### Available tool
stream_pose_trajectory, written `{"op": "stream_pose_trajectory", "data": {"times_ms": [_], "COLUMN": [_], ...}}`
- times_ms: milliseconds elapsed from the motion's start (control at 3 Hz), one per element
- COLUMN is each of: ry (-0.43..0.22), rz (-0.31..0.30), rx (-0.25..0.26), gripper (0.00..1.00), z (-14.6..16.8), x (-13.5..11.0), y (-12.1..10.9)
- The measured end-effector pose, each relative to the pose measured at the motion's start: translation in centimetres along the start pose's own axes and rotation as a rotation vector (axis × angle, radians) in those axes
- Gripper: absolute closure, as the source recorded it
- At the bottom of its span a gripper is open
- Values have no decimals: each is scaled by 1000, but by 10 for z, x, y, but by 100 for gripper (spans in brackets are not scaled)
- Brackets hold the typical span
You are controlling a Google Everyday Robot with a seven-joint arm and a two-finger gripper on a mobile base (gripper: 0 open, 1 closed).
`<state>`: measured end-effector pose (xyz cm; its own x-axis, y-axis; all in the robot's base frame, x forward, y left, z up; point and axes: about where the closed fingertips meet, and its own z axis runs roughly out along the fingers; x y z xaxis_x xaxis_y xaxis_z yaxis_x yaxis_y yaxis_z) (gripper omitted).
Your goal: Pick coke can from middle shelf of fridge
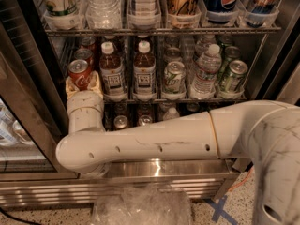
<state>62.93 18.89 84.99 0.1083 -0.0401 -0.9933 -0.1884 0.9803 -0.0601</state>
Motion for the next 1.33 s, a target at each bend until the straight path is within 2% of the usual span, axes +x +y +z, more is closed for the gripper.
{"op": "stream_pose_trajectory", "data": {"times_ms": [333, 667, 1000, 1333], "ry": [-63, -108, -129, -95], "rz": [56, 135, 209, 235], "rx": [-110, -257, -397, -499], "gripper": [100, 100, 100, 100], "z": [-9, -21, -33, -53], "x": [-27, -45, -56, -51], "y": [1, 9, 9, 6]}}
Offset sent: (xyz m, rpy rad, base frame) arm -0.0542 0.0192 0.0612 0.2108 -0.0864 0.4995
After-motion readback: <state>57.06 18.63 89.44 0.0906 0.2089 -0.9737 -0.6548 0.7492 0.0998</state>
